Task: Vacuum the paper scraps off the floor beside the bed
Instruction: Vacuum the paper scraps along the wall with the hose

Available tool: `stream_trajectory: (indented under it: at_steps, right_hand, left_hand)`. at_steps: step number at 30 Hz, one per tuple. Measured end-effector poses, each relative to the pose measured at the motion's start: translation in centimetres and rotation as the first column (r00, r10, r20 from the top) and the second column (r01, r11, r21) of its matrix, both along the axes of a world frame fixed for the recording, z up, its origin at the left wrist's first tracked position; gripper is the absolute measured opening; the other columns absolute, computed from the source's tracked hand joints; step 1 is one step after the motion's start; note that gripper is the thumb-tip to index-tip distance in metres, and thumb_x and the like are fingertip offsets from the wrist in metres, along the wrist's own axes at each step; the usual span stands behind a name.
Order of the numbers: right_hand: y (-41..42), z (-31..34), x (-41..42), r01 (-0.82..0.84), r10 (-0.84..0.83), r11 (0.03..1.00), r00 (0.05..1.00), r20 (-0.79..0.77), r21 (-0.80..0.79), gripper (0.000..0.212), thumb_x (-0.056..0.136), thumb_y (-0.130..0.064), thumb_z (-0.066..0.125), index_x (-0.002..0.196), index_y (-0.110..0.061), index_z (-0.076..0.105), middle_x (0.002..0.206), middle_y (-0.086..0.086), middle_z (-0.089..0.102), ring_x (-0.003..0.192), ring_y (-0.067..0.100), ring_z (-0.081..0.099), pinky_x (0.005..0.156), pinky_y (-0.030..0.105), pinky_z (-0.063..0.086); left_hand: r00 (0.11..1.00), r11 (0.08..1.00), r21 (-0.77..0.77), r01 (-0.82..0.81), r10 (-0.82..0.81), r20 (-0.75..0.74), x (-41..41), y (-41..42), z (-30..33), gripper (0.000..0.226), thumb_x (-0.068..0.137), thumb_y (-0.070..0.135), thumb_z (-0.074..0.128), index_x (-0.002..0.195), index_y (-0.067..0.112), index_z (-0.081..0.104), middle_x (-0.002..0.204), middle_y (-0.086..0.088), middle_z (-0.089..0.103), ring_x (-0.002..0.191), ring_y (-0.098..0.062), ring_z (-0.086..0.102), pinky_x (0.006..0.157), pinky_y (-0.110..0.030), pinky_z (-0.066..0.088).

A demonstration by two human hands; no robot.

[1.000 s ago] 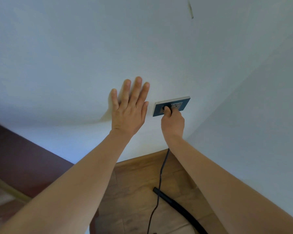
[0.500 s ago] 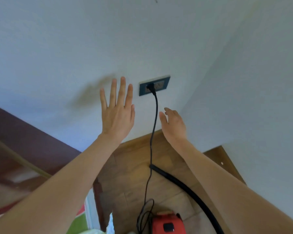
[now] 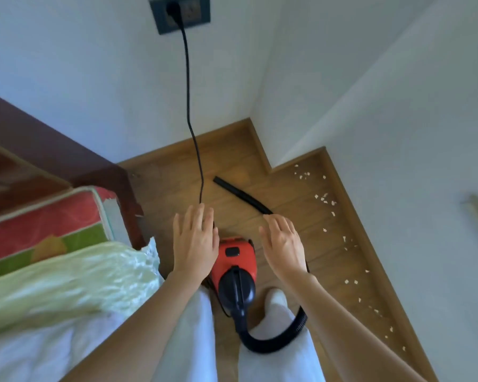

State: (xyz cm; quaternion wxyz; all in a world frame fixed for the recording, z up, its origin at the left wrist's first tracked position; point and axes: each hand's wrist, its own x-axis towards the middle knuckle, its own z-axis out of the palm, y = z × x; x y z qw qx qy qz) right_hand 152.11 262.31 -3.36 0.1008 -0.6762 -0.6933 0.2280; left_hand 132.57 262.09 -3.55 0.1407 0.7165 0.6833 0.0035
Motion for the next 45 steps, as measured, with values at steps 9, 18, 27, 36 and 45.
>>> stream_trajectory:
  at_steps: [9,18,27,36,45]
  right_hand:
    - [-6.7,-7.0,10.2,-0.103,0.105,0.989,0.994,0.005,-0.106,0.045,0.094,-0.033,0.036,0.114,-0.003,0.063,0.11,0.011,0.065,0.108,0.03,0.06,0.087,0.043,0.054]
    - [-4.4,-19.0,13.6,-0.178,0.204,0.952,0.976,0.081,-0.248,0.038,0.096,-0.023,0.051,0.129,-0.003,0.054,0.129,0.014,0.055,0.124,0.032,0.047,0.096,0.046,0.046]
    - [0.8,-36.1,11.4,-0.246,0.371,0.887,0.884,0.285,-0.391,0.061,0.098,-0.034,0.046,0.15,-0.01,0.024,0.155,0.011,0.024,0.141,0.029,0.023,0.111,0.042,0.031]
    - [5.4,-47.6,11.8,-0.115,0.396,0.854,0.775,0.492,-0.507,0.082,0.096,-0.023,0.051,0.152,-0.011,-0.007,0.159,0.018,0.001,0.146,0.038,0.002,0.11,0.059,0.024]
    - [6.5,-49.6,12.9,-0.098,0.307,0.909,0.814,0.493,-0.405,0.056,0.095,-0.006,0.051,0.144,0.003,0.026,0.139,0.026,0.037,0.123,0.039,0.044,0.091,0.048,0.046]
  left_hand:
    - [0.992,0.981,-0.157,-0.117,0.107,-0.072,9.6,-10.3,-6.4,0.043,0.092,0.026,0.045,0.126,0.003,0.059,0.128,-0.018,0.058,0.118,-0.036,0.055,0.095,-0.056,0.044]
    - [0.979,0.937,-0.286,-0.202,0.19,-0.071,12.6,-14.7,-16.4,0.061,0.082,0.029,0.07,0.133,0.003,0.051,0.133,-0.02,0.055,0.121,-0.039,0.053,0.095,-0.055,0.046]
    - [0.926,0.892,-0.262,-0.369,0.375,-0.026,12.9,-17.6,-30.7,0.078,0.075,0.025,0.077,0.14,-0.001,0.041,0.126,-0.021,0.057,0.109,-0.037,0.06,0.089,-0.05,0.051]
    - [0.868,0.873,-0.049,-0.486,0.488,0.091,14.2,-18.6,-33.7,0.061,0.086,0.014,0.067,0.137,-0.006,0.043,0.128,-0.02,0.057,0.111,-0.034,0.06,0.094,-0.046,0.05]
    - [0.851,0.857,0.007,-0.516,0.512,0.116,14.4,-18.9,-34.6,0.053,0.09,0.011,0.061,0.138,-0.004,0.043,0.129,-0.019,0.057,0.113,-0.031,0.06,0.094,-0.034,0.048]
